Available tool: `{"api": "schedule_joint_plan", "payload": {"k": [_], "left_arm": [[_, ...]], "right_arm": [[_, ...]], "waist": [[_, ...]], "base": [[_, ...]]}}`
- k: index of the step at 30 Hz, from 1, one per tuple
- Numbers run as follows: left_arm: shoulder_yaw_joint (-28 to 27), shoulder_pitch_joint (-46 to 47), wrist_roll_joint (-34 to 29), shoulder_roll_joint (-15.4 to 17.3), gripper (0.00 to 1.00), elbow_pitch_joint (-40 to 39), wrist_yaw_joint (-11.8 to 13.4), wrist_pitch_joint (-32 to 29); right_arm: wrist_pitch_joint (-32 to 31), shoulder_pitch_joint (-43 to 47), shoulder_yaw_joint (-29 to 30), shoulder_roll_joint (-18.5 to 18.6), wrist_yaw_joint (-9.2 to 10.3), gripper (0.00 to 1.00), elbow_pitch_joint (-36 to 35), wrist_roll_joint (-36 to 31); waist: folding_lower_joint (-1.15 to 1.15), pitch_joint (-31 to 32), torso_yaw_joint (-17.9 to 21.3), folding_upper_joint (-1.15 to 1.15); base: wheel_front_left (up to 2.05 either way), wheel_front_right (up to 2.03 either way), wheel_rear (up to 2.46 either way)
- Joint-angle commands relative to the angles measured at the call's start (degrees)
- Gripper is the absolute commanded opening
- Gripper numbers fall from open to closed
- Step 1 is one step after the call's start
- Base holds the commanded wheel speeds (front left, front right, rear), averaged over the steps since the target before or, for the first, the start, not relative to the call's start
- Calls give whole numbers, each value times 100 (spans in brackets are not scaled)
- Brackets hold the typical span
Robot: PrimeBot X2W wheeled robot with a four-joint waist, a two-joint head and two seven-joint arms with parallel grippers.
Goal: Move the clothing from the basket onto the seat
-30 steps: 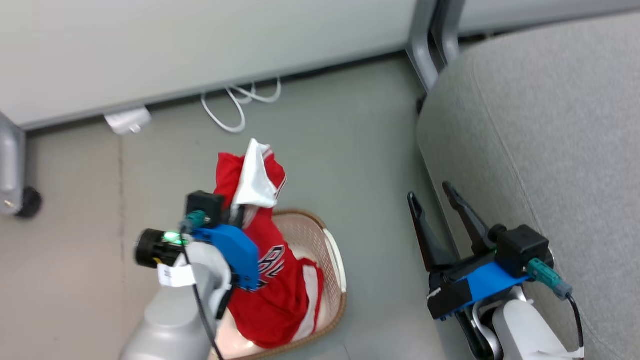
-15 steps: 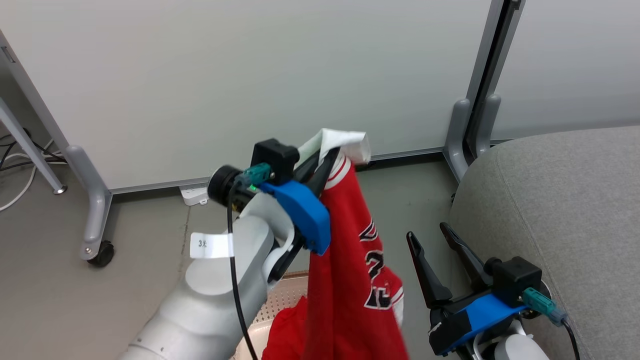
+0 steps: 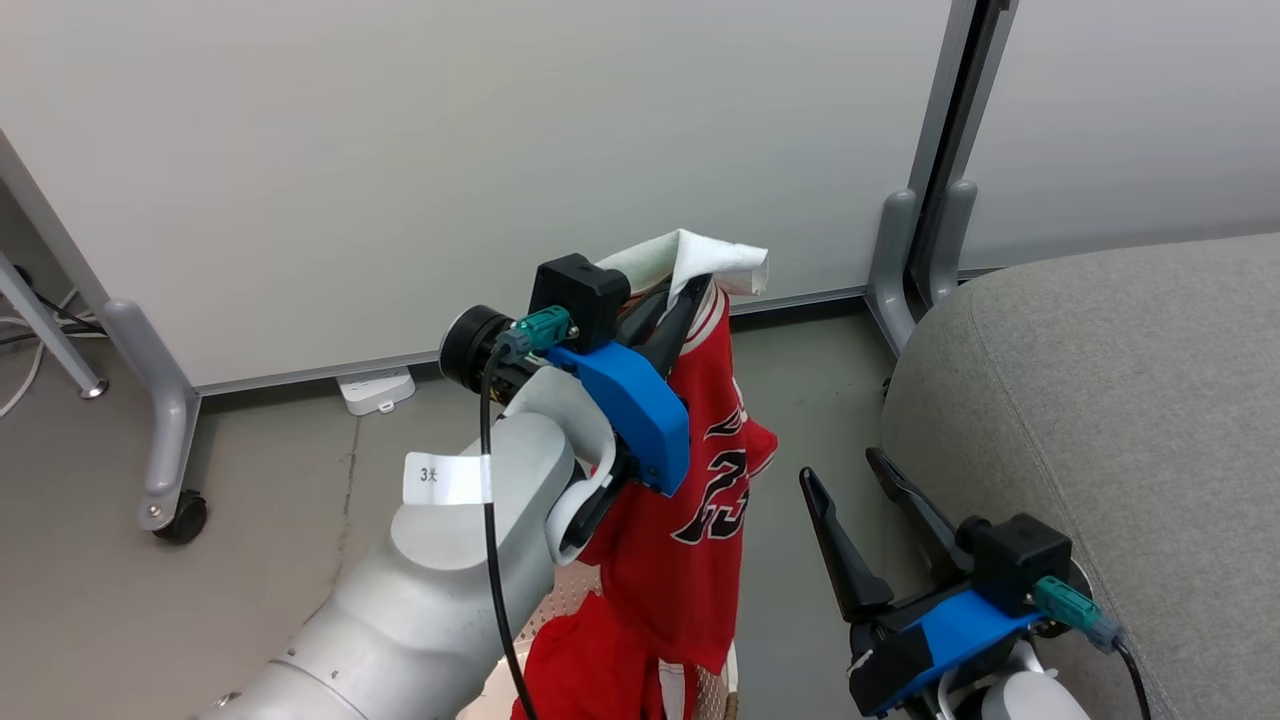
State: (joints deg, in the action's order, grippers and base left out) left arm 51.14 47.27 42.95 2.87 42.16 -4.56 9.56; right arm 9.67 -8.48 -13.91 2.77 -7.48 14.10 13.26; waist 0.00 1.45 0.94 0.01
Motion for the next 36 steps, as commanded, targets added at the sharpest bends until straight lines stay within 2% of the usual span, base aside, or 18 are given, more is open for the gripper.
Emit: {"api": "schedule_joint_plan", "payload": {"k": [1, 11, 19, 25, 31, 32, 33, 36], "left_arm": [[60, 113, 47, 2, 0, 12, 22, 38], [439, 251, 342, 4, 0, -25, 46, 150], [764, 328, 610, 4, 0, -170, 87, 217], [1002, 387, 837, 2, 0, -345, 74, 260], [1214, 484, 1030, 2, 0, -498, 82, 313], [1240, 495, 1052, 3, 0, -507, 95, 324], [1269, 505, 1066, 2, 0, -510, 110, 329], [1339, 513, 1111, 2, 0, -471, 134, 380]], "right_arm": [[-27, 15, -20, 20, -3, 100, -8, 0], [-405, -974, -649, 20, -3, 100, 376, -30], [-562, -1798, -759, 20, -3, 100, 1198, -29], [-673, -2235, -1120, 16, -3, 100, 1867, 242], [-528, -2549, -1440, 16, -3, 100, 2569, 534], [-496, -2589, -1481, 16, -3, 27, 2652, 570], [-466, -2622, -1523, 16, -3, 0, 2733, 598], [-398, -2666, -1635, 16, -3, 0, 2972, 653]], "waist": [[0, -14, 8, -1], [0, -97, 47, -1], [0, -97, -37, -1], [0, -66, -104, -1], [0, -24, -159, -1], [0, -15, -164, -1], [0, -6, -168, -1], [0, 23, -168, -1]], "base": [[0, 0, 0], [0, 0, 0], [0, 0, 0], [0, 0, 0], [0, 0, 0], [0, 0, 0], [0, 0, 0], [0, 0, 0]]}}
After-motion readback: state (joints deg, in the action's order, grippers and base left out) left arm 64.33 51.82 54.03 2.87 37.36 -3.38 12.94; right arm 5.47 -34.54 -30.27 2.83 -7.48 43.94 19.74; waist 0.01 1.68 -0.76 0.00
